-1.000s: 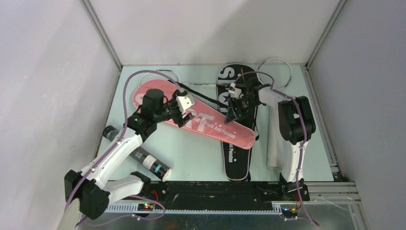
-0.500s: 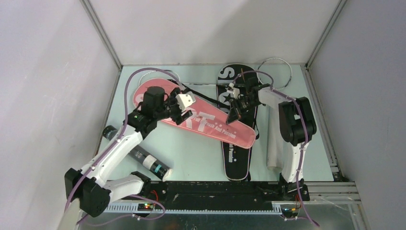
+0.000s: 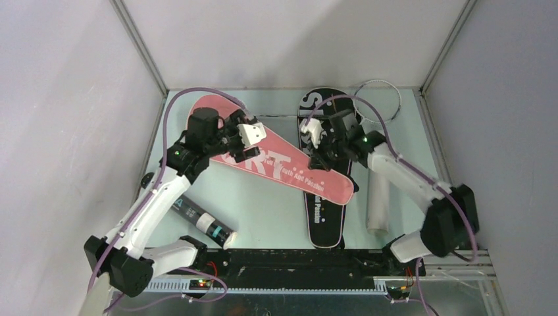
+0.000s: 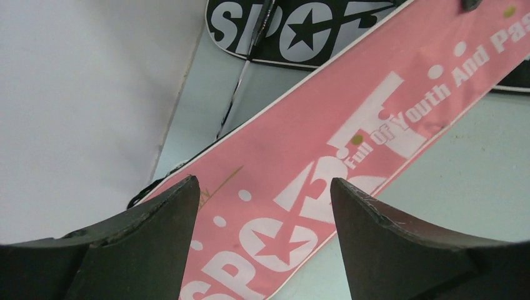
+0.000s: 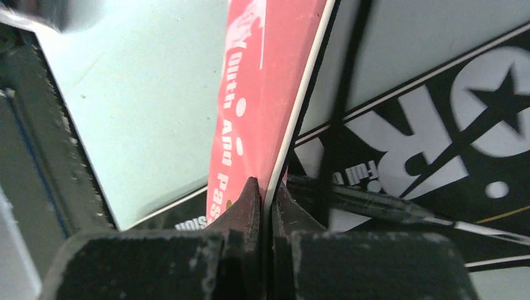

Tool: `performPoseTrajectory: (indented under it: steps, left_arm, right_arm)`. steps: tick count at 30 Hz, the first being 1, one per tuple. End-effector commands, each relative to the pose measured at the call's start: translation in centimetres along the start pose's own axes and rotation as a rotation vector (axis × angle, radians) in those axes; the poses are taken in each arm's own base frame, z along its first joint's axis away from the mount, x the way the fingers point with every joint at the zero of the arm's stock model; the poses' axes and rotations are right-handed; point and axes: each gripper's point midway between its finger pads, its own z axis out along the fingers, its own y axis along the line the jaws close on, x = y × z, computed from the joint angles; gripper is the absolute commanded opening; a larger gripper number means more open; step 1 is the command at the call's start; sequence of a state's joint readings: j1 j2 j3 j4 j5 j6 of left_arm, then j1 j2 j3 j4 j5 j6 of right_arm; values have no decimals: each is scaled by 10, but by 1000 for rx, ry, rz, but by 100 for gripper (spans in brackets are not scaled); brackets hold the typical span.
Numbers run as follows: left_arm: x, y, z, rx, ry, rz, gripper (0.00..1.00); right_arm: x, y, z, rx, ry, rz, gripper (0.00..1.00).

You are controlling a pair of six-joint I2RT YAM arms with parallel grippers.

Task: Pack up the badminton gear
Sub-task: Pick up the racket bag from the center of the board.

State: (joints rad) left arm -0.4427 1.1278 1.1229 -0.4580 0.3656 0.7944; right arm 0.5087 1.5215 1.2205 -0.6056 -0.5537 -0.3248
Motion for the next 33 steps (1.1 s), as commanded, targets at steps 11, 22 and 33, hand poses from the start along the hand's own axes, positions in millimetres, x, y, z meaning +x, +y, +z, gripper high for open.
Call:
performPoseTrajectory:
  steps: [11,22,33]
  left_arm:
    - [-45,-20,-24,205,-153,63,87]
    - [-31,-58,10,303,-82,48,90]
    - [12,-70,38,341,85,10,81]
  right_arm:
    - [-104,9,-50,526,-406,-905,0]
    - [-116,14,-52,573,-473,-964,0]
    - [-112,23,-48,520,-527,-945,0]
